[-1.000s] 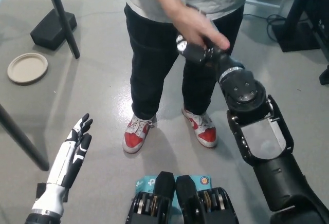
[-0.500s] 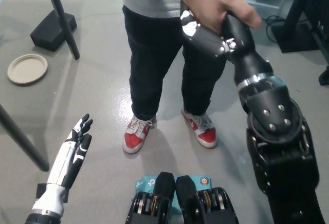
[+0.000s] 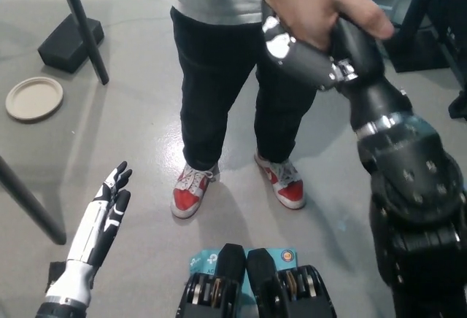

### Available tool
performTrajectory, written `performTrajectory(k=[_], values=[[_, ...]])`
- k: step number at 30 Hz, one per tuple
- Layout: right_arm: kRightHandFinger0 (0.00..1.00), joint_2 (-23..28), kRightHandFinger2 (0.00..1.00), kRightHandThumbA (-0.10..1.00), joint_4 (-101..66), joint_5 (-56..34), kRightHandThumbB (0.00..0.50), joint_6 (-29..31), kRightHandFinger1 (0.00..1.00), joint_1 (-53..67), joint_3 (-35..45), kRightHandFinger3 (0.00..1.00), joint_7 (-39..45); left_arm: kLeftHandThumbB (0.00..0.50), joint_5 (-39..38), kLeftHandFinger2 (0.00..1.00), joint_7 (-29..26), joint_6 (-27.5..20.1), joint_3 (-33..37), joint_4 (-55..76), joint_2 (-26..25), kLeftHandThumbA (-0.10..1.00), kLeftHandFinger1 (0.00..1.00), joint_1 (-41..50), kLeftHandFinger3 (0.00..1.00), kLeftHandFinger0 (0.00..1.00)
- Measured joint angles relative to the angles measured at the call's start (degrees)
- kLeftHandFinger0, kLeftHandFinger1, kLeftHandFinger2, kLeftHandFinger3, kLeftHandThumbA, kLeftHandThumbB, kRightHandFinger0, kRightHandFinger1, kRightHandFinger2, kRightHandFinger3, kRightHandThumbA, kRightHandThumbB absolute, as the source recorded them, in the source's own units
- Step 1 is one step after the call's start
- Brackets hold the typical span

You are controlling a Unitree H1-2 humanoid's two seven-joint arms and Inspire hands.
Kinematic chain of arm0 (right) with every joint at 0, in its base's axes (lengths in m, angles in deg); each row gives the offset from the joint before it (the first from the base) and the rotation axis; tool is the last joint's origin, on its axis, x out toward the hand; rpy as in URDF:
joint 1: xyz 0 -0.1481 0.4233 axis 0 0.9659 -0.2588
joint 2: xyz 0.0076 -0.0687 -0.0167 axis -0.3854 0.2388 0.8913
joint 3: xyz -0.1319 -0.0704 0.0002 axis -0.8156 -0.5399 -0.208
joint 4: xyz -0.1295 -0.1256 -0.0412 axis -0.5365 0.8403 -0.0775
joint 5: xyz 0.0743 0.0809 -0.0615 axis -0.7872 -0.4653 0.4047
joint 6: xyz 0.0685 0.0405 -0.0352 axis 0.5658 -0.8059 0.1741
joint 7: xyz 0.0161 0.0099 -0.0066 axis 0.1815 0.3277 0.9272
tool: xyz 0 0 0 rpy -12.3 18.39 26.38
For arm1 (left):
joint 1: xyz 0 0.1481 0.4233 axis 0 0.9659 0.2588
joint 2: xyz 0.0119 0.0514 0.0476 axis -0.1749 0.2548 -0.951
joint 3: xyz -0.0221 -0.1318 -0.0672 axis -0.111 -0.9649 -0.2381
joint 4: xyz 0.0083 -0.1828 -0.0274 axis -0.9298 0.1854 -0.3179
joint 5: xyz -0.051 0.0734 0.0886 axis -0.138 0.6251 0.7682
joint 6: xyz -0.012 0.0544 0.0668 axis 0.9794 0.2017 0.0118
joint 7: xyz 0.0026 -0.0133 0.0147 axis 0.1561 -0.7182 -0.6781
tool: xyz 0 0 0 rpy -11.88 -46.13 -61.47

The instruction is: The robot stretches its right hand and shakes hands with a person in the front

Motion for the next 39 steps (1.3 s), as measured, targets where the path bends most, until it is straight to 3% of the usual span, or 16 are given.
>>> performTrajectory(k=[7, 9, 18, 22, 23, 25, 27, 29, 35, 39], values=[[1.0, 1.0, 1.0, 0.17, 21.9, 0.4, 0.203, 0.9, 1.0, -3.4, 0.0, 1.0, -0.2, 0.124, 0.0, 1.0, 0.0, 0.1, 0.0, 0.0, 0.0, 1.0, 1.0, 0.0, 1.0, 1.0], [1.0, 1.3, 1.0, 0.26, 28.4, 0.5, 0.228, 1.3, 1.0, -4.6, 0.0, 1.0, -0.5, 0.124, 0.0, 1.0, 0.0, 0.1, 0.0, 0.0, 0.0, 1.0, 1.0, 0.0, 1.0, 1.0], [1.0, 1.5, 1.0, 0.22, 51.6, 0.7, 0.221, 8.7, 1.0, -12.4, 0.1, 1.0, -3.7, 0.104, 0.0, 1.0, 0.0, 0.2, 0.0, 0.2, 0.0, 1.0, 1.0, -0.3, 1.0, 1.0], [1.0, 1.3, 1.0, 0.38, 54.5, 0.7, 0.276, 11.9, 1.0, -13.4, 0.1, 1.0, -4.7, 0.11, 0.0, 1.0, 0.0, 0.2, 0.0, 0.2, 0.0, 1.0, 1.0, -0.7, 1.0, 1.0], [1.0, 1.3, 1.0, 0.5, 54.5, 0.7, 0.343, 12.4, 1.0, -13.4, 0.1, 1.0, -4.8, 0.104, 0.0, 1.0, 0.0, 0.2, 0.0, 0.3, 0.0, 1.0, 1.0, -0.7, 1.0, 1.0], [1.0, 1.4, 1.0, 0.73, 54.1, 0.7, 0.429, 12.9, 1.0, -13.4, -0.2, 1.0, -4.7, 0.108, 0.0, 1.0, 0.0, 0.2, 0.0, 0.3, -0.1, 1.0, 1.0, -0.9, 1.0, 1.0], [1.0, 1.8, 1.0, 0.9, 52.7, 0.7, 0.437, 13.0, 1.0, -13.1, -1.1, 1.0, -4.2, 0.107, 0.0, 1.0, 0.0, 0.2, 0.1, 0.3, -0.1, 1.0, 1.0, -1.0, 1.0, 1.0], [1.0, 2.6, 1.0, 1.0, 49.7, 0.9, 0.439, 13.0, 1.0, -12.3, -2.3, 1.0, -3.5, 0.109, 0.0, 1.0, 0.0, 0.2, 0.1, 0.3, -0.1, 1.0, 1.0, -1.1, 1.0, 1.0], [1.0, 4.9, 1.0, 1.0, 38.9, 1.3, 0.48, 13.0, 1.0, -8.6, -4.5, 1.0, -1.5, 0.116, 0.0, 1.0, 0.1, 0.2, 0.2, 0.3, -0.1, 1.0, 1.0, -1.1, 1.0, 1.0], [1.0, 6.8, 1.0, 1.0, 30.7, 2.2, 0.451, 12.8, 1.0, -5.1, -5.3, 1.0, -1.1, 0.135, -0.3, 1.0, 0.4, 0.2, 0.2, 0.3, -0.1, 1.0, 1.0, -1.1, 1.0, 1.0]])
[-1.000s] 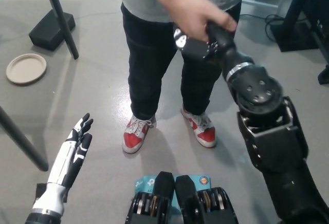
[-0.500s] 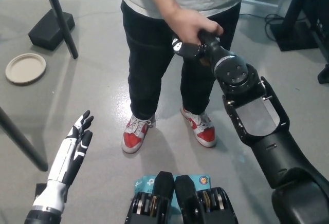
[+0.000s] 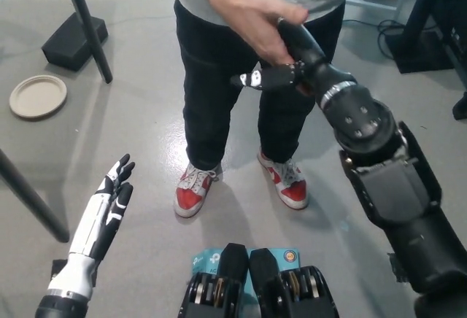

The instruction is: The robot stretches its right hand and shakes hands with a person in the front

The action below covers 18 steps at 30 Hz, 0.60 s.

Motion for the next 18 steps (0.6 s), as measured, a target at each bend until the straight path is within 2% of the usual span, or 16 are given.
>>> performTrajectory(k=[4, 7, 8, 10, 13, 14, 17, 18], values=[[1.0, 1.2, 1.0, 1.0, -7.0, 0.7, 0.485, -0.2, 1.0, 3.4, 0.4, 1.0, 0.0, 0.13, 0.0, 1.0, 0.2, 0.0, 0.0, 0.0, 0.0, 1.0, 1.0, 0.0, 1.0, 1.0], [1.0, 2.1, 1.0, 1.0, -12.3, 0.9, 0.487, -0.6, 1.0, 5.6, 1.2, 1.0, 0.0, 0.135, 0.0, 1.0, 0.4, 0.0, 0.0, 0.0, 0.0, 1.0, 1.0, -0.1, 1.0, 1.0], [1.0, 2.4, 1.0, 1.0, -13.8, 0.9, 0.472, -0.7, 1.0, 6.3, 1.5, 1.0, 0.0, 0.133, 0.0, 1.0, 0.4, 0.0, 0.0, 0.0, 0.0, 1.0, 1.0, -0.1, 1.0, 1.0], [1.0, 3.4, 1.0, 1.0, -17.5, 0.9, 0.471, -1.0, 1.0, 8.2, 2.8, 1.0, 0.1, 0.129, -0.1, 1.0, 0.5, 0.0, 0.0, 0.0, 0.0, 1.0, 1.0, -0.1, 1.0, 1.0], [1.0, 4.6, 1.0, 1.0, -21.5, 0.8, 0.438, -1.4, 1.0, 11.7, 4.6, 1.0, 0.1, 0.132, -0.1, 1.0, 0.6, 0.0, -0.1, 0.0, 0.0, 1.0, 1.0, -0.1, 1.0, 1.0], [1.0, 5.1, 1.0, 1.0, -22.6, 0.8, 0.416, -1.5, 1.0, 13.2, 5.4, 1.0, 0.0, 0.114, -0.1, 1.0, 0.7, 0.0, 0.0, 0.0, 0.0, 1.0, 1.0, -0.1, 1.0, 1.0], [1.0, 6.1, 1.0, 1.0, -23.0, 0.5, 0.381, -1.6, 1.0, 17.6, 7.6, 1.0, 0.0, 0.109, -0.1, 1.0, 0.8, 0.0, 0.0, 0.0, 0.0, 1.0, 1.0, -0.1, 1.0, 1.0], [1.0, 6.4, 1.0, 1.0, -22.6, 0.2, 0.398, -1.5, 1.0, 19.3, 8.3, 1.0, 0.0, 0.109, -0.2, 1.0, 0.9, 0.0, 0.0, 0.0, 0.0, 1.0, 1.0, -0.1, 1.0, 1.0]])
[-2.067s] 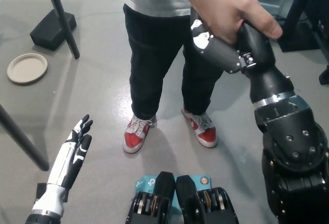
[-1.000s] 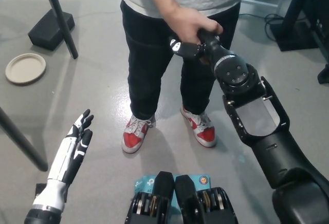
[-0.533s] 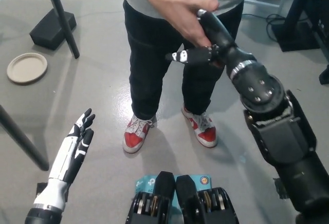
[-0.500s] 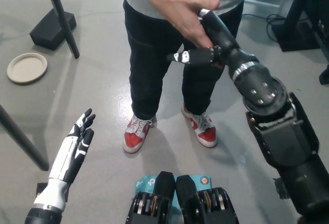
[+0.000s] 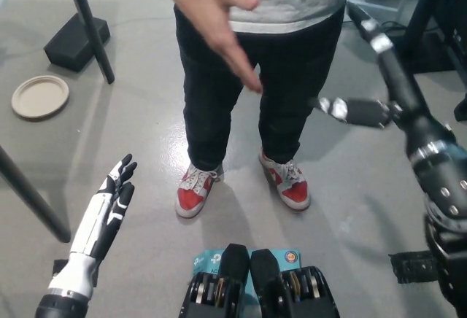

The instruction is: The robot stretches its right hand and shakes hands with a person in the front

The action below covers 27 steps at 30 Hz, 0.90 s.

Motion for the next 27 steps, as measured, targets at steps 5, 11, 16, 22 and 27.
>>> performTrajectory(k=[5, 11, 16, 22, 27], values=[[1.0, 0.5, 1.0, 1.0, 5.3, -1.6, 0.319, 1.2, 1.0, 5.5, 1.8, 1.0, 0.1, 0.114, -0.1, 1.0, 0.1, 0.0, 0.0, -0.1, 0.0, 1.0, 1.0, 0.0, 1.0, 1.0], [1.0, 0.7, 1.0, 1.0, 12.2, -4.4, 0.382, 4.2, 1.0, 9.4, 3.6, 1.0, 0.7, 0.091, -0.2, 1.0, 0.1, -0.2, -0.1, -0.4, 0.1, 1.0, 1.0, 0.3, 1.0, 1.0], [1.0, 1.3, 1.0, 1.0, 18.4, -6.4, 0.28, 7.4, 1.0, 11.0, 3.8, 1.0, 2.0, 0.086, -0.2, 1.0, 0.0, -0.4, 0.0, -0.5, 0.8, 1.0, 1.0, 2.0, 1.0, 1.0], [1.0, 0.8, 1.0, 1.0, 20.1, -7.9, 0.343, 12.6, 1.0, 13.2, 3.8, 1.0, 2.4, 0.087, -0.2, 1.0, 0.0, -0.7, 0.0, -1.3, 1.4, 1.0, 1.0, 3.1, 1.0, 1.0], [1.0, 0.6, 1.0, 1.0, 20.7, -8.6, 0.343, 15.6, 1.0, 13.4, 3.8, 1.0, 2.5, 0.087, -0.1, 1.0, 0.0, -0.9, 0.0, -1.3, 1.4, 1.0, 1.0, 3.1, 1.0, 1.0]])
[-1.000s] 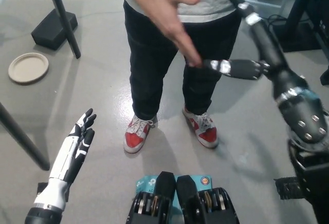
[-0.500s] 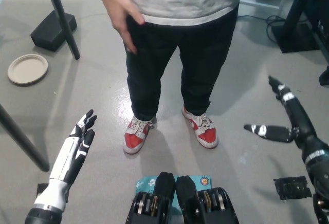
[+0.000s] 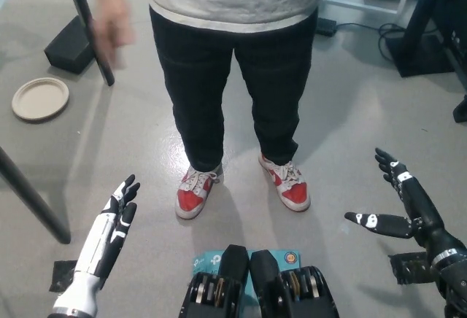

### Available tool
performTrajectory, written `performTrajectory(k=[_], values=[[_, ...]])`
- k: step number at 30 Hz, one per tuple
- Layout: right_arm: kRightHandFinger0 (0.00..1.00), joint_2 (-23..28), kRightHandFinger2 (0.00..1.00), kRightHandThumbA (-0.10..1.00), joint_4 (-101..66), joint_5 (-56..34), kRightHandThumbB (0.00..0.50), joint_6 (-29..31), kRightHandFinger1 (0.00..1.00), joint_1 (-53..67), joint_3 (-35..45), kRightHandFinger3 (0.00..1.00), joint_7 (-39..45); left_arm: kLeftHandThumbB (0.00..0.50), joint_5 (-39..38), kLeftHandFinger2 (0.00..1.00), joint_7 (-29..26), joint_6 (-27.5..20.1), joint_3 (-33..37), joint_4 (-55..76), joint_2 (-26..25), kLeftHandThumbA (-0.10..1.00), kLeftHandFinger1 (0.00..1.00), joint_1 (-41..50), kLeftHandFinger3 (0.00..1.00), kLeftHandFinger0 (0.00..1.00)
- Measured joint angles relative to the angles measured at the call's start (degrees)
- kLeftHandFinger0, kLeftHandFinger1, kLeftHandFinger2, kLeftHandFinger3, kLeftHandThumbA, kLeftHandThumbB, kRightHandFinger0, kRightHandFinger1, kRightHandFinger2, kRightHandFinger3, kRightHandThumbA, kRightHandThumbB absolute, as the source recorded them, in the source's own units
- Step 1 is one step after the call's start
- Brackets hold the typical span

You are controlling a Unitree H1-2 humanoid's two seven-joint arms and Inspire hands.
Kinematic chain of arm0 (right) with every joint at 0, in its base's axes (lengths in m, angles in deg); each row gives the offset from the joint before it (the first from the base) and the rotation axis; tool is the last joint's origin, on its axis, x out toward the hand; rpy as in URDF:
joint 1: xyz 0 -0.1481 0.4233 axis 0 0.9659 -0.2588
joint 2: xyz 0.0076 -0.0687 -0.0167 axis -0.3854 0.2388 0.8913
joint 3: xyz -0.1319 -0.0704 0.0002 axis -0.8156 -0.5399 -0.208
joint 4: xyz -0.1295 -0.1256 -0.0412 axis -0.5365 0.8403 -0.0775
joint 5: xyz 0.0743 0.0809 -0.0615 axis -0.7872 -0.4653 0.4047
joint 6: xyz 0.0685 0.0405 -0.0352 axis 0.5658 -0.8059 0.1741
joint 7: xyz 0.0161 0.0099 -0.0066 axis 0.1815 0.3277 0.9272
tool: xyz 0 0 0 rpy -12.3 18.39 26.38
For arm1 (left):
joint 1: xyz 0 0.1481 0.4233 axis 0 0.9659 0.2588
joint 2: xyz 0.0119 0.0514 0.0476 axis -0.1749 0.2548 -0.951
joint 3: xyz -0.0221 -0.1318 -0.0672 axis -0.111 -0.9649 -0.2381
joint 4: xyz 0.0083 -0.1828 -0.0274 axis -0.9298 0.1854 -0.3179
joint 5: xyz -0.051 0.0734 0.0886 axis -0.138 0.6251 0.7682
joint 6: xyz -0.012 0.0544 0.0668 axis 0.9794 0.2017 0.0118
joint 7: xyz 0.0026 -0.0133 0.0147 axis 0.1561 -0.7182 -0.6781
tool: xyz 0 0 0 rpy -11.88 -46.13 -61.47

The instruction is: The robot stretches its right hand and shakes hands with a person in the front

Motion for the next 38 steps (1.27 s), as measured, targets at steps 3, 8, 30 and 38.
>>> performTrajectory(k=[3, 8, 30, 38], values=[[1.0, 0.0, 1.0, 1.0, 0.2, -0.2, 0.29, 1.0, 1.0, 0.0, 0.0, 1.0, 0.0, 0.109, 0.0, 1.0, 0.0, -0.1, 0.0, 0.0, 0.0, 1.0, 1.0, 0.0, 1.0, 1.0], [1.0, -2.4, 1.0, 1.0, 2.1, -1.7, 0.303, 5.2, 1.0, 0.0, 1.6, 1.0, -0.7, 0.101, 0.1, 1.0, 0.0, -0.1, 0.0, 0.0, 0.0, 1.0, 1.0, -0.1, 1.0, 1.0], [1.0, -2.6, 1.0, 1.0, 2.5, -1.8, 0.301, 7.7, 1.0, 0.1, 1.8, 1.0, -0.7, 0.094, 0.3, 1.0, 0.0, 0.1, 0.0, 0.0, 0.0, 1.0, 1.0, -0.3, 1.0, 1.0], [1.0, -2.5, 1.0, 1.0, 2.5, -1.6, 0.305, 7.7, 1.0, 0.1, 1.5, 1.0, -0.7, 0.092, 0.3, 1.0, 0.0, 0.1, 0.0, 0.0, 0.0, 1.0, 1.0, -0.5, 1.0, 1.0]])
